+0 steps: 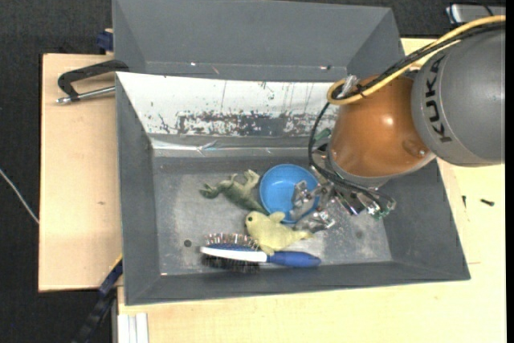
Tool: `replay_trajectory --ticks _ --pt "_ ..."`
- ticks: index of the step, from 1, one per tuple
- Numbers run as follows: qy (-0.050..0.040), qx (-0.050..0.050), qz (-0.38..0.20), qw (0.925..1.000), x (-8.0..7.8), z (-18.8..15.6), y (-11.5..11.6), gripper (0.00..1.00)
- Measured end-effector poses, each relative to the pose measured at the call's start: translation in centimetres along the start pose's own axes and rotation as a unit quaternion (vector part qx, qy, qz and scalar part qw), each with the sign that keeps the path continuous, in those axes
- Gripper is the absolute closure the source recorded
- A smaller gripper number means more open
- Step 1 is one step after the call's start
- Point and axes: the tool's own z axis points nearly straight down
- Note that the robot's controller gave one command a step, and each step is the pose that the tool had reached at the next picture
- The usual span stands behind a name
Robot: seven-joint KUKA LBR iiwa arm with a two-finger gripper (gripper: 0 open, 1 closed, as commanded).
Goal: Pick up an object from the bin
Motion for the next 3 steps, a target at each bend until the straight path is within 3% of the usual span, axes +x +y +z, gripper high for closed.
replay_trajectory --ticks 1,2,3 --pt "0.0028 -0.002 0.055 0.9985 -0.6 1.4 -3.4 1.0" --pt "-0.0036 0.001 0.09 0.9959 -2.8 -9.5 1.8 1.0" --pt "-0.0019 0.003 0.02 0.9998 -1.5 -16.0 -1.7 1.0"
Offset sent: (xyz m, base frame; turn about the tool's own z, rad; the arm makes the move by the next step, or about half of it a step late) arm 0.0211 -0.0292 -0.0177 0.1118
